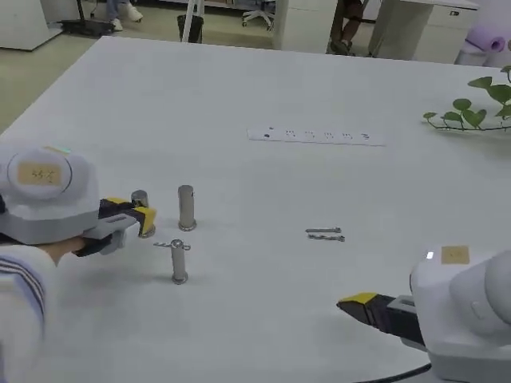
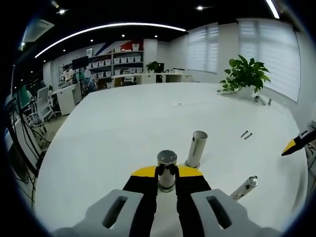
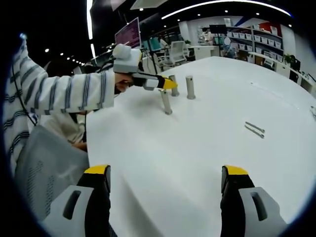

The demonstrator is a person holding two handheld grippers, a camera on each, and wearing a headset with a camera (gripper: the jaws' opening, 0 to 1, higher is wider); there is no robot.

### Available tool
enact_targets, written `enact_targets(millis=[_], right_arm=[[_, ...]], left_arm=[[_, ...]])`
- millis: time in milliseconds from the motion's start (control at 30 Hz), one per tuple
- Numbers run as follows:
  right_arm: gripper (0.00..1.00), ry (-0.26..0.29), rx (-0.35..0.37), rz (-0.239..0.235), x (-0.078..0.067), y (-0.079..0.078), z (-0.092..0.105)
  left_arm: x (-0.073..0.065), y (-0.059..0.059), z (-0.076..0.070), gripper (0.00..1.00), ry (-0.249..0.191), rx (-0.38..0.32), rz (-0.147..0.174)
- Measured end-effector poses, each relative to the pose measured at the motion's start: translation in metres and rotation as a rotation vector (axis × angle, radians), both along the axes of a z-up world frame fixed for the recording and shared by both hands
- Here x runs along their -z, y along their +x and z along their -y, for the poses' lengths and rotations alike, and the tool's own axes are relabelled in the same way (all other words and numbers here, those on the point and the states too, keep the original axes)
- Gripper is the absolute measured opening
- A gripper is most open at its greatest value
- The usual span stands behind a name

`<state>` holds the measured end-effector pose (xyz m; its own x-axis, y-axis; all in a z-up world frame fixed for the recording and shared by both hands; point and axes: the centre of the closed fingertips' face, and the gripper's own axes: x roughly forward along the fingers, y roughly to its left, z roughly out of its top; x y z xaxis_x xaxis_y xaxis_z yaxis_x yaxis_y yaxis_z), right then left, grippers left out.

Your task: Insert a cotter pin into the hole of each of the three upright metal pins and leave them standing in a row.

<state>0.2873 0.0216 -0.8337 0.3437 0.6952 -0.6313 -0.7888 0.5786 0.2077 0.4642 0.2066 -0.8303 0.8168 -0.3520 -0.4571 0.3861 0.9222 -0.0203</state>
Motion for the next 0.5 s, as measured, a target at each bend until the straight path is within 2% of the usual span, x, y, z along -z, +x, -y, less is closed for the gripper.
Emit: enact_targets(millis=[100, 167, 267, 500], right_arm=[[0.94, 0.002, 0.001, 0.005, -0.002, 0.001, 0.000], [0.94, 0.004, 0.003, 0.005, -0.002, 0.001, 0.000], [0.94, 0.004, 0.005, 0.002, -0.002, 0.001, 0.001], [0.94, 0.005, 0.002, 0.001, -0.002, 0.000, 0.001]], left_arm=[[0.000, -0.001, 0.000, 0.11, -0.025, -0.015, -0.015], [0.000, -0.002, -0.001, 0.11, -0.020, -0.021, -0.013], [0.000, -0.003, -0.005, 0.11, -0.034, -0.062, -0.026], [0.000, -0.003, -0.013, 0.11, -0.050, -0.098, -0.032]])
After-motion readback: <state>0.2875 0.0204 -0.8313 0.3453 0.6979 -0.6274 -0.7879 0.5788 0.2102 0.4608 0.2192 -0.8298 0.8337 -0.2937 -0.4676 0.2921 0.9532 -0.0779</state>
